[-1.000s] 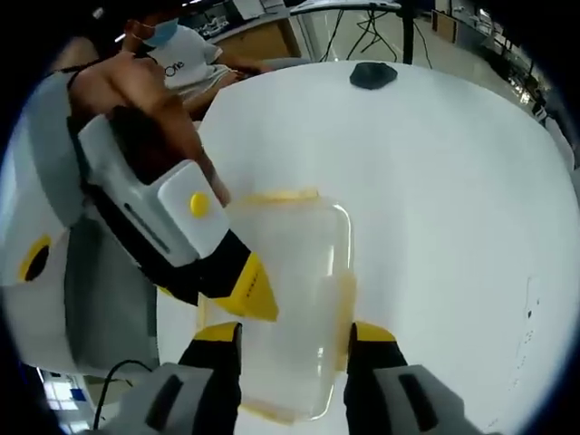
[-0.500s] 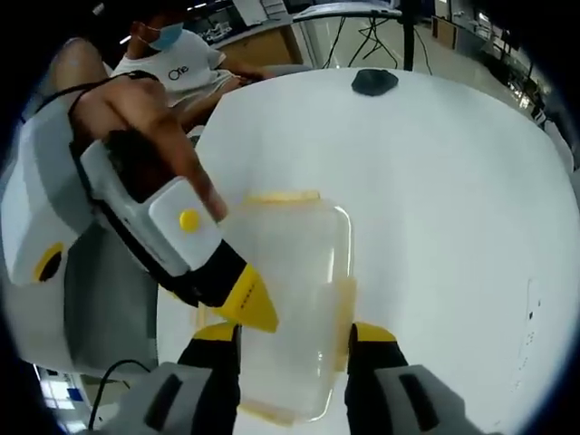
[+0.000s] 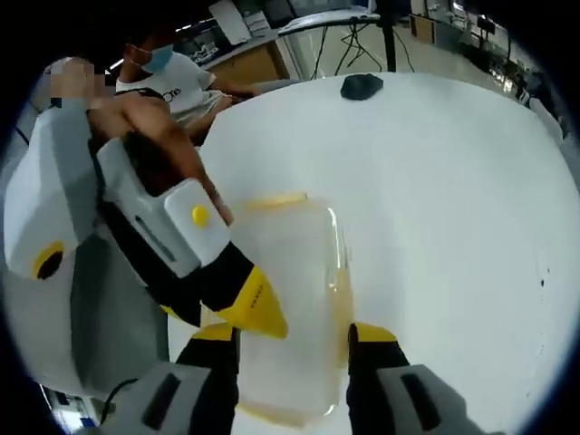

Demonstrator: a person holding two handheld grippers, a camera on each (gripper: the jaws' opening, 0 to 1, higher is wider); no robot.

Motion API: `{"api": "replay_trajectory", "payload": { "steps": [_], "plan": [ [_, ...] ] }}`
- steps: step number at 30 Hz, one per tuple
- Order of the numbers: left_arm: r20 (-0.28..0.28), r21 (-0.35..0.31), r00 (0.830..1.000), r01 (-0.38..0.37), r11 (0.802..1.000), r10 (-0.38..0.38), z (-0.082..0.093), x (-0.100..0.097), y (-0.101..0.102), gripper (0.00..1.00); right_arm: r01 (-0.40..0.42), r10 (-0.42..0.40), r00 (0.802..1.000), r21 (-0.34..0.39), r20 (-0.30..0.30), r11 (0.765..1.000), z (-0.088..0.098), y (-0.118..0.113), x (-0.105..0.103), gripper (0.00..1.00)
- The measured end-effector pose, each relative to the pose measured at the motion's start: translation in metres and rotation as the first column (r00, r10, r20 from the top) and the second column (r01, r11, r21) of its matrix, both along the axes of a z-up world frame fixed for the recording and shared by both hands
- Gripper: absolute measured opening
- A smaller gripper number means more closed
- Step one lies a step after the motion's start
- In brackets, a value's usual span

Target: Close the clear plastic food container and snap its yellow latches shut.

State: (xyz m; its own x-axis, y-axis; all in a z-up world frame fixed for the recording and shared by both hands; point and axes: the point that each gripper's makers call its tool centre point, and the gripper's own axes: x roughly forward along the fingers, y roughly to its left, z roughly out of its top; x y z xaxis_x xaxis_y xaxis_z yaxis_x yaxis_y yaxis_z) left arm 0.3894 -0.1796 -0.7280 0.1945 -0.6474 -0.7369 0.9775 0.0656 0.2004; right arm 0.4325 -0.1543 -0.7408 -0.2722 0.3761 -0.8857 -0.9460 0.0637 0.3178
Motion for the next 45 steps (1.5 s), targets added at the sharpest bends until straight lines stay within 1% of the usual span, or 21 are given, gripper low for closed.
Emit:
{"api": "replay_trajectory", "payload": {
  "steps": [2,5,7,8,10,11,13,16,18,22,25,26,27,29,31,33,36,39,41,42,45],
  "plan": [
    [-0.001,-0.034,1.0,-0.024,0.999,0.024,0.007,0.004,-0.002,0.45,-0.02,0.018,0.999,0.044,0.046,0.999,0.003,0.001,0.001,0.51],
    [-0.007,-0.03,1.0,-0.016,0.999,0.016,0.012,0.006,-0.001,0.48,-0.01,0.008,0.998,0.048,0.058,0.999,0.009,-0.007,-0.003,0.53],
    [-0.004,-0.031,1.0,0.002,1.0,-0.002,0.015,0.008,0.001,0.47,-0.013,0.007,0.995,0.062,0.103,0.998,0.013,-0.01,0.001,0.58],
    [-0.021,-0.034,1.0,0.004,0.999,-0.005,0.017,0.008,0.002,0.47,-0.006,-0.001,0.994,0.063,0.111,0.998,0.014,-0.011,0.001,0.64],
    [-0.065,-0.078,0.997,-0.041,0.996,0.036,0.024,0.012,0.002,0.49,-0.008,-0.001,0.992,0.072,0.126,0.997,0.018,-0.015,0.0,0.66],
    [-0.06,-0.067,0.998,-0.033,0.997,0.029,0.025,0.014,0.005,0.5,-0.019,0.007,0.991,0.091,0.133,0.996,0.021,-0.015,-0.002,0.64],
    [-0.084,-0.053,0.996,-0.032,0.998,0.027,0.024,0.015,0.011,0.54,-0.004,-0.013,0.989,0.118,0.145,0.993,0.025,-0.016,-0.004,0.68],
    [-0.092,-0.038,0.996,-0.007,0.999,0.004,0.023,0.017,0.019,0.61,0.0,-0.018,0.988,0.118,0.156,0.993,0.026,-0.022,-0.01,0.71],
    [-0.115,-0.029,0.993,0.006,1.0,-0.01,0.022,0.016,0.023,0.7,-0.011,-0.009,0.986,0.121,0.164,0.993,0.026,-0.025,-0.015,0.71],
    [-0.144,-0.013,0.99,0.009,1.0,-0.011,0.017,0.018,0.032,0.77,0.006,-0.034,0.984,0.159,0.174,0.987,0.025,-0.023,-0.023,0.76],
    [-0.159,-0.002,0.987,0.01,1.0,-0.01,0.012,0.02,0.041,0.8,-0.003,-0.027,0.982,0.159,0.186,0.987,0.019,-0.024,-0.03,0.84],
    [-0.159,-0.001,0.987,0.008,1.0,-0.008,0.011,0.02,0.042,0.8,-0.026,-0.007,0.973,0.14,0.231,0.99,0.015,-0.027,-0.027,0.87],
    [-0.171,0.003,0.985,-0.001,1.0,0.001,0.009,0.022,0.045,0.81,-0.044,0.017,0.971,0.108,0.239,0.993,0.011,-0.032,-0.03,0.89],
    [-0.175,0.016,0.984,-0.023,1.0,0.025,0.003,0.028,0.051,0.83,-0.052,0.028,0.97,0.094,0.24,0.994,0.008,-0.034,-0.033,0.89],
    [-0.147,0.076,0.989,-0.017,0.997,0.028,-0.006,0.032,0.061,0.83,-0.047,0.02,0.967,0.101,0.252,0.994,0.006,-0.033,-0.032,0.89],
    [-0.162,0.078,0.986,-0.018,0.997,0.03,-0.012,0.03,0.062,0.83,-0.034,0.004,0.966,0.111,0.26,0.993,0.004,-0.031,-0.031,0.88],
    [-0.142,0.112,0.99,0.018,0.994,-0.001,-0.02,0.027,0.065,0.82,-0.052,0.025,0.96,0.092,0.278,0.994,-0.003,-0.032,-0.031,0.86],
    [-0.132,0.129,0.991,0.024,0.991,-0.007,-0.027,0.027,0.063,0.8,-0.061,0.037,0.954,0.073,0.298,0.995,-0.01,-0.032,-0.028,0.84],
    [-0.101,0.153,0.995,0.029,0.988,-0.014,-0.03,0.031,0.063,0.79,-0.042,0.023,0.953,0.058,0.302,0.997,-0.015,-0.034,-0.025,0.77],
    [-0.105,0.15,0.994,0.035,0.988,-0.019,-0.031,0.029,0.061,0.79,-0.049,0.033,0.953,0.048,0.302,0.998,-0.018,-0.035,-0.027,0.74],
    [-0.101,0.153,0.995,0.035,0.988,-0.02,-0.032,0.03,0.063,0.79,-0.057,0.025,0.95,0.092,0.311,0.994,-0.014,-0.035,-0.025,0.74]
  ]
}}
